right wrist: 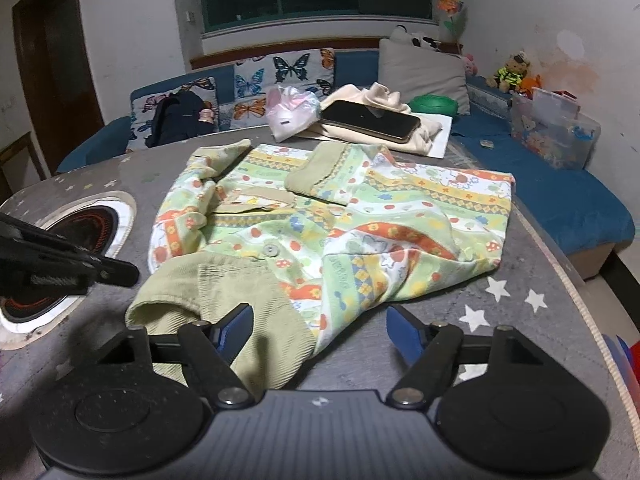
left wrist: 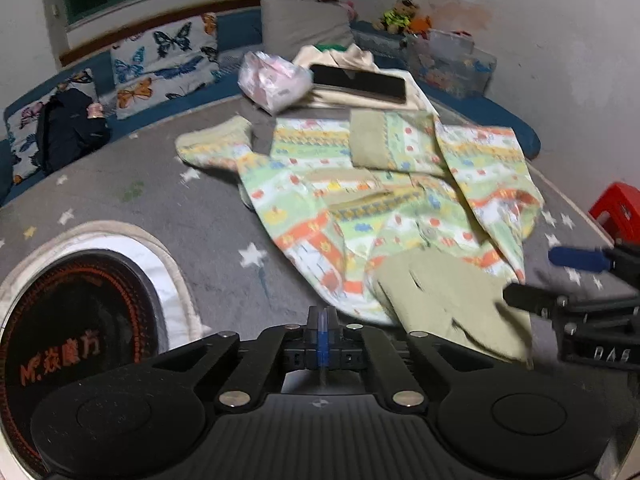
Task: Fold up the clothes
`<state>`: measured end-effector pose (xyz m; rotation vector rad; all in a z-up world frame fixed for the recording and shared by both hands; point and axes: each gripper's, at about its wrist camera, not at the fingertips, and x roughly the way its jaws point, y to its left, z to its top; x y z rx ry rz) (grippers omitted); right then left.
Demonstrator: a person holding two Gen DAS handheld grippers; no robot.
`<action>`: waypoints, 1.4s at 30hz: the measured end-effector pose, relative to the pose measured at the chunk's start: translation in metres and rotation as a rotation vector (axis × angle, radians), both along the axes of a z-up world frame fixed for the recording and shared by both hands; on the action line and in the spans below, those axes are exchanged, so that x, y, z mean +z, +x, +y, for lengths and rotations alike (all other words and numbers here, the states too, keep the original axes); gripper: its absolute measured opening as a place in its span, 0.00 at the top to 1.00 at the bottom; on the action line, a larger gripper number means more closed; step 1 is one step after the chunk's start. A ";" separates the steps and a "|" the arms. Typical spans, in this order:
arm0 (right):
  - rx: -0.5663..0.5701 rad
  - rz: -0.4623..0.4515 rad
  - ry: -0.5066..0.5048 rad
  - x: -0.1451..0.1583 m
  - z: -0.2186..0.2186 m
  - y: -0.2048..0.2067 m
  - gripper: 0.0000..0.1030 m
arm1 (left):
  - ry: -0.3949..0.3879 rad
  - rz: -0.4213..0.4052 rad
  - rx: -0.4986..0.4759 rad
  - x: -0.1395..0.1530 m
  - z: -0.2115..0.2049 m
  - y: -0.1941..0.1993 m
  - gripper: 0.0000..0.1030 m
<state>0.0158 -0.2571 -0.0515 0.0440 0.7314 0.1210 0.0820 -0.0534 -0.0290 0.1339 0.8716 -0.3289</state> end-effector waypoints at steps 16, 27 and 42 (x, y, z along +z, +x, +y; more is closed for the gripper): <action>0.004 0.013 0.030 -0.007 0.000 0.007 0.32 | -0.005 -0.005 0.140 -0.002 -0.003 0.052 0.38; -0.033 0.028 0.071 -0.014 -0.011 0.014 0.57 | -0.078 0.043 0.092 -0.018 -0.005 0.052 0.91; -0.021 -0.039 0.060 0.002 -0.019 -0.014 0.94 | -0.068 0.013 0.055 0.001 0.010 0.014 0.92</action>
